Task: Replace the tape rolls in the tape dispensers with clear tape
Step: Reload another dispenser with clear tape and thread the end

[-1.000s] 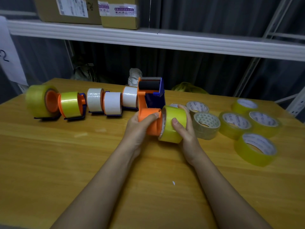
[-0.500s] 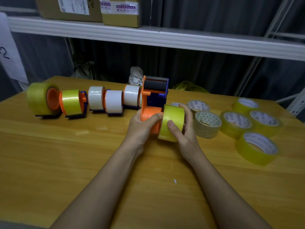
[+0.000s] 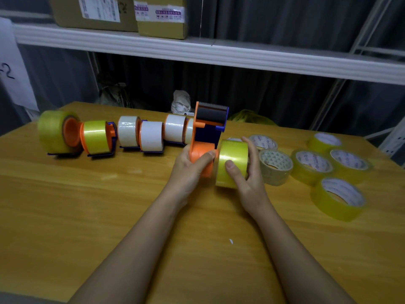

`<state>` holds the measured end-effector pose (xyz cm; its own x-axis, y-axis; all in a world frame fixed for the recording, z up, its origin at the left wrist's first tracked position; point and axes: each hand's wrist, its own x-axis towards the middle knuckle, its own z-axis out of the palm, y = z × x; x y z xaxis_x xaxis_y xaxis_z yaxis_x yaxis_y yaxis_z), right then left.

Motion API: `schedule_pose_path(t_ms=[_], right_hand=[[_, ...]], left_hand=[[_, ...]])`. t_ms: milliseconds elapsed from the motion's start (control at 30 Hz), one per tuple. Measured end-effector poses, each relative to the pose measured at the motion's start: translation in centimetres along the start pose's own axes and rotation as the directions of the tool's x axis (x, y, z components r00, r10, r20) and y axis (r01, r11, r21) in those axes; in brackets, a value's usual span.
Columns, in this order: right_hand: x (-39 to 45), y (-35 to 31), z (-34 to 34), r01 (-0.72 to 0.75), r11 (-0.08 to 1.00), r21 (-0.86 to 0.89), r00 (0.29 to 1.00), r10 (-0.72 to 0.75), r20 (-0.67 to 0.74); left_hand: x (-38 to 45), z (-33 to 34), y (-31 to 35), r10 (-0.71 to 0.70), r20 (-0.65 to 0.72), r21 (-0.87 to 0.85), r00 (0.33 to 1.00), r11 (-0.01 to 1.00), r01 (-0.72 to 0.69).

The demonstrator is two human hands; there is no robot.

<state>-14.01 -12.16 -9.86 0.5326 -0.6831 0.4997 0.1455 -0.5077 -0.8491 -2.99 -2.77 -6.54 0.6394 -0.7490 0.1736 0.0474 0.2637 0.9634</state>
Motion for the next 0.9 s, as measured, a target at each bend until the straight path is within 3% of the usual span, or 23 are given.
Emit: schedule_pose_path(t_ms=[267,467,700,900], right_hand=[[-0.1,0.4,0.1,-0.005,1.000,-0.016,0.999,0.005,0.041],[0.0,0.2,0.4,-0.037,0.998,0.049,0.997,0.033,0.074],[-0.1,0.4,0.7,-0.040,0.999,-0.006,0.995,0.041,0.093],[0.1,0.8,0.7,-0.241,0.950,0.199,0.968,0.219,0.124]], left_hand=[[-0.4,0.4,-0.1,-0.061,0.119,0.025,0.991,0.998,0.058],[-0.5,0.5,0.0,-0.012,0.045,0.090,0.999,0.996,0.008],[-0.8,0.7,0.2,0.105,0.003,0.176,0.994,0.979,-0.104],[-1.1,0.7,0.0,0.203,0.032,0.264,0.979,0.943,-0.204]])
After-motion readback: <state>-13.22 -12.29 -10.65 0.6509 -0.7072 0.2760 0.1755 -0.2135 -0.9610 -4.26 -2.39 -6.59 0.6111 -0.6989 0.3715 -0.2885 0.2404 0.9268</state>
